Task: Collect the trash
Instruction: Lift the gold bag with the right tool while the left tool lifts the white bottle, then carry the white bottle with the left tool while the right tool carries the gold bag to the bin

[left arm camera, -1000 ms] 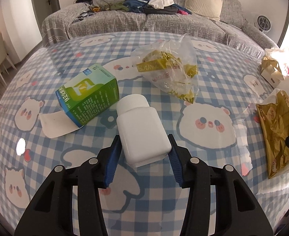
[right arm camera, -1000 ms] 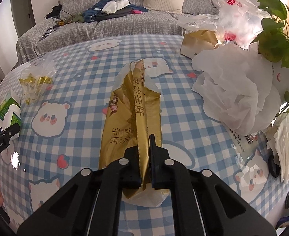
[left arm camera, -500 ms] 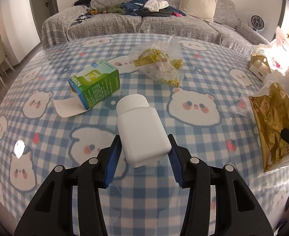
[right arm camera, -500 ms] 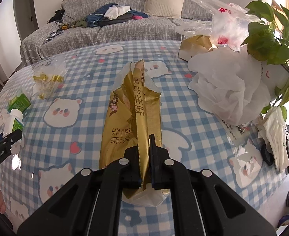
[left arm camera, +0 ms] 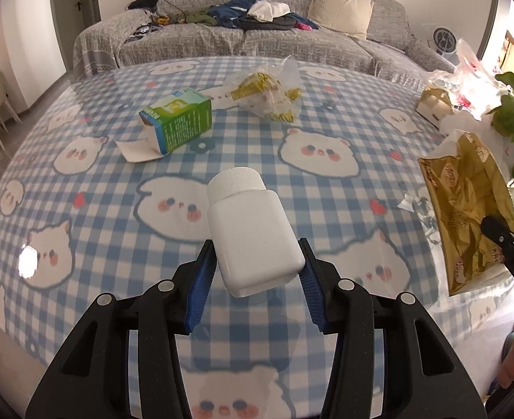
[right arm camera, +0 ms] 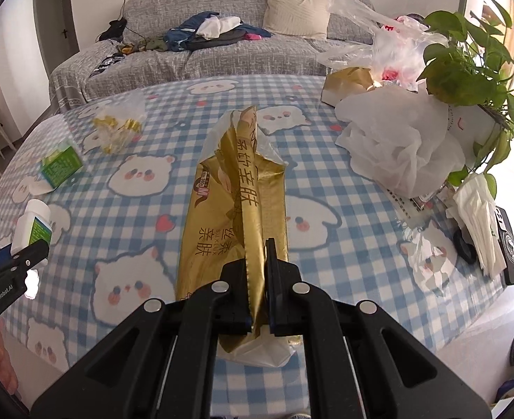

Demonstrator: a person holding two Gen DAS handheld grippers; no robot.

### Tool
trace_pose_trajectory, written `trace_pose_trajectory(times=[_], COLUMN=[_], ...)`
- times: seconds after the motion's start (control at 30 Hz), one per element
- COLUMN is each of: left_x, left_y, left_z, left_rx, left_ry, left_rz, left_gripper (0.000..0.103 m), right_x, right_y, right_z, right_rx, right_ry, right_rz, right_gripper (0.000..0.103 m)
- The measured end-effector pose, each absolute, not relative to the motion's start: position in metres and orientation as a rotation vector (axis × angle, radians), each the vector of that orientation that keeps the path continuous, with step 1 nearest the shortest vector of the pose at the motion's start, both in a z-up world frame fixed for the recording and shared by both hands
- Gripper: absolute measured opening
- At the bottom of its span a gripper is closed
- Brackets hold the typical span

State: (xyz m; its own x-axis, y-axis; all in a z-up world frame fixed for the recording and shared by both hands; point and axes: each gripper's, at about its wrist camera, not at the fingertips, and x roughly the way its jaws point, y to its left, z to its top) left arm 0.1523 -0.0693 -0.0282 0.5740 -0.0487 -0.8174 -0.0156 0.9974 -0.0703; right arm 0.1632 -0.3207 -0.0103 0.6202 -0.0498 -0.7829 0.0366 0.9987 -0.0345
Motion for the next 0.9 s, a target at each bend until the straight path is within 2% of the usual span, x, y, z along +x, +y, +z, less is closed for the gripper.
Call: trace_pose_trajectory(times=[0.9], left_x=[0.005], left_y=[-0.077], left_z=[-0.021], left_rx=[-0.080], left_ry=[0.921], left_rz=[-0.103], left_gripper=[0.046], right_x=[0.010], right_y=[-0.320], right_z=[0.006], right_rx=[-0.008], right_ry=[0.839], right_rz=[-0.012], right_gripper=[0.005])
